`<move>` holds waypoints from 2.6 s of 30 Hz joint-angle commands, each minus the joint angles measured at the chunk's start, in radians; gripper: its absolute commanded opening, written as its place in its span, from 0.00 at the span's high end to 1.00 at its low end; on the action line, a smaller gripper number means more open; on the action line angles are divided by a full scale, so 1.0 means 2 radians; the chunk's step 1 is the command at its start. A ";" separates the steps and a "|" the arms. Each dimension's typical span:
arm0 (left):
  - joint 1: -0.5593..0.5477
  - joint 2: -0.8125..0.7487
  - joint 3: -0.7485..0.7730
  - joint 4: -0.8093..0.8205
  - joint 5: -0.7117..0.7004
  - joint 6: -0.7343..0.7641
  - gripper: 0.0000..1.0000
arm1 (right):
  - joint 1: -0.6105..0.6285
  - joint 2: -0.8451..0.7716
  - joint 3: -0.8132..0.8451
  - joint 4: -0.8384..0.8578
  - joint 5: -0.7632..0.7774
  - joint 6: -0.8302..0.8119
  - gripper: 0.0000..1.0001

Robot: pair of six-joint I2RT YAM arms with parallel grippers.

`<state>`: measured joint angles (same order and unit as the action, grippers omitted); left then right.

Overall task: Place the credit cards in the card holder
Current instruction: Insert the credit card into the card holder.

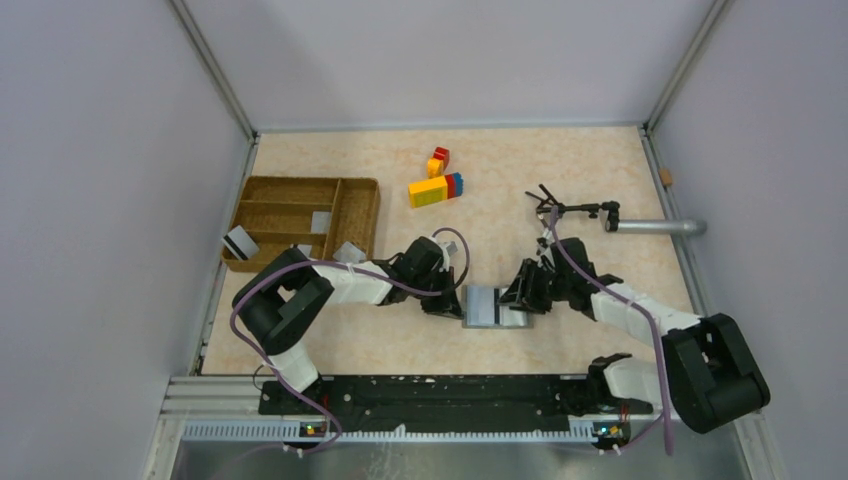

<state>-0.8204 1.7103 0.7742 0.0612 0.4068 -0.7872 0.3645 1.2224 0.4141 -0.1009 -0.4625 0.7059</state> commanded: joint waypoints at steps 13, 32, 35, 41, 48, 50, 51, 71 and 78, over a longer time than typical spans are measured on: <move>-0.002 0.002 -0.006 0.022 0.006 -0.001 1.00 | 0.007 -0.014 0.012 -0.023 0.030 -0.017 0.76; -0.003 0.002 -0.008 0.027 0.009 -0.004 1.00 | 0.065 0.034 0.035 0.019 0.038 0.009 0.88; -0.003 0.001 -0.009 0.027 0.009 -0.004 1.00 | 0.079 0.038 0.044 0.020 0.046 0.014 0.88; -0.003 -0.002 -0.009 0.027 0.006 -0.004 1.00 | 0.103 0.048 0.065 0.008 0.075 0.012 0.88; -0.003 -0.002 -0.011 0.023 0.001 -0.001 1.00 | 0.111 0.064 0.095 -0.019 0.111 -0.011 0.82; -0.003 -0.002 -0.012 0.023 0.001 -0.001 1.00 | 0.111 0.069 0.103 -0.018 0.112 -0.018 0.80; -0.003 -0.001 -0.012 0.024 0.001 0.000 1.00 | 0.111 0.073 0.106 -0.017 0.111 -0.021 0.78; -0.002 0.000 -0.019 0.025 0.001 -0.002 1.00 | 0.115 0.129 0.160 0.021 0.063 -0.091 0.68; 0.002 0.003 -0.016 0.024 -0.006 -0.003 1.00 | 0.135 0.138 0.162 0.019 0.035 -0.112 0.72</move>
<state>-0.8192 1.7103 0.7532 0.0940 0.4263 -0.7940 0.5964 1.4895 0.6964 -0.0914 -0.3168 0.5171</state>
